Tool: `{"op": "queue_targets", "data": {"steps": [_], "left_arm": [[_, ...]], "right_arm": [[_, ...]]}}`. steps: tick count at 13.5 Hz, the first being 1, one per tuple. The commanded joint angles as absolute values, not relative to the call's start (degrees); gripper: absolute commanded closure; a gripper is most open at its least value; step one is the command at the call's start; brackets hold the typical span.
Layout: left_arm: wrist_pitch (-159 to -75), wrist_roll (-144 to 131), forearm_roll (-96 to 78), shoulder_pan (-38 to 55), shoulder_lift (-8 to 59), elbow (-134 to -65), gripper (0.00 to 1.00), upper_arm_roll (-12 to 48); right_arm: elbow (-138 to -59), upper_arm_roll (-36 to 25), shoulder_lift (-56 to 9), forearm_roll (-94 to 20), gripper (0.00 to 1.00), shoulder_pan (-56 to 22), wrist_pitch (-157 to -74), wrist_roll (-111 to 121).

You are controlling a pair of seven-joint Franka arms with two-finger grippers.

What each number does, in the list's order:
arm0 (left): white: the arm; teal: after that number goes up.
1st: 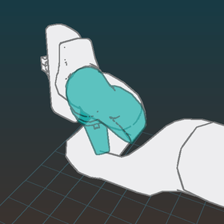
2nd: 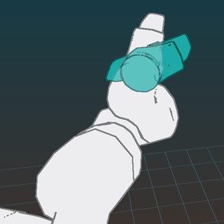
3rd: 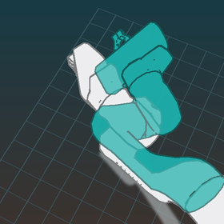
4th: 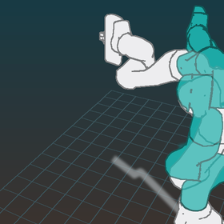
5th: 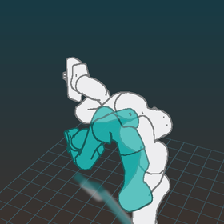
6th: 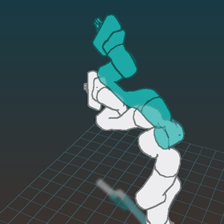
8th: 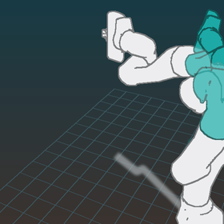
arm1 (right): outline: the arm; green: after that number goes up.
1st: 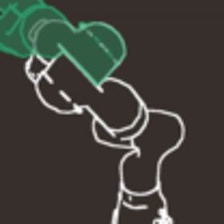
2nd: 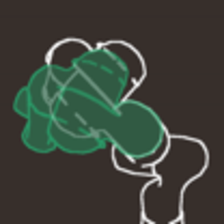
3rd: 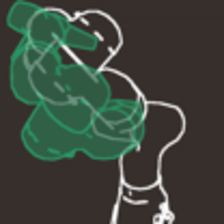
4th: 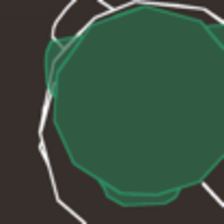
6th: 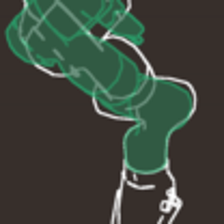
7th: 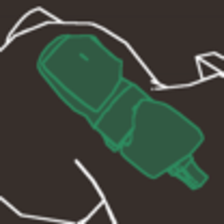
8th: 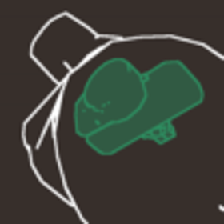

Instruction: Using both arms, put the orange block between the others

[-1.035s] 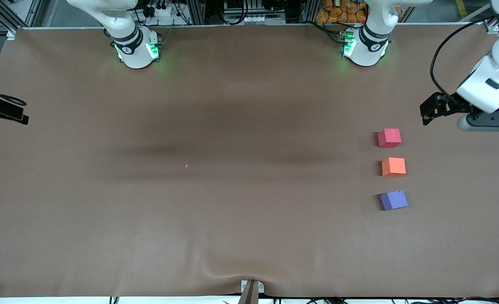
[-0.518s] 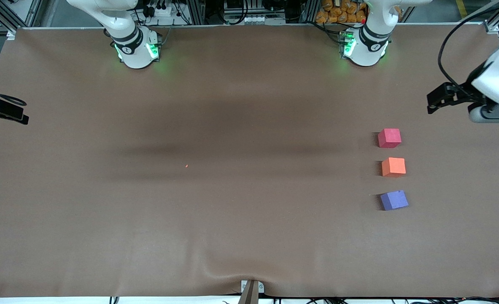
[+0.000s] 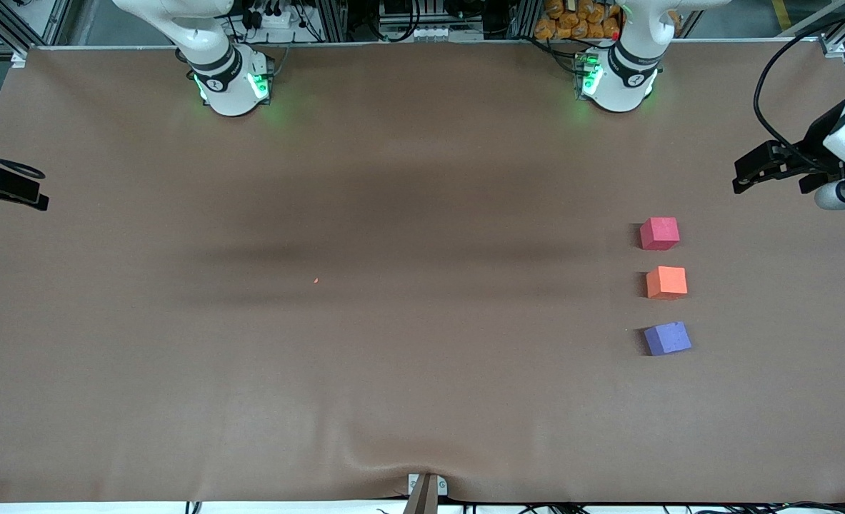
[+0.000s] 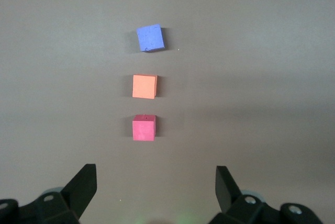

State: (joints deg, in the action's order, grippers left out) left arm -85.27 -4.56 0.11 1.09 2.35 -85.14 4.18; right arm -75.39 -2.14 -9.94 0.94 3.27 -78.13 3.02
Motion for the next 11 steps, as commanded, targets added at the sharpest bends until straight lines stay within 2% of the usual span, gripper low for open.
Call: {"op": "queue_targets", "data": {"steps": [1,11], "left_arm": [[-84.46,-3.69,-0.35,0.7,1.76,-85.25,0.0,4.48],[-84.38,-4.13,-0.44,1.05,2.2,-85.69,0.0,4.48]], "right_arm": [[-74.97,-1.85,-9.58,1.23,0.0,3.43,-77.61,2.55],[-74.97,-1.85,-9.58,1.23,0.0,3.43,-77.61,2.55]]}}
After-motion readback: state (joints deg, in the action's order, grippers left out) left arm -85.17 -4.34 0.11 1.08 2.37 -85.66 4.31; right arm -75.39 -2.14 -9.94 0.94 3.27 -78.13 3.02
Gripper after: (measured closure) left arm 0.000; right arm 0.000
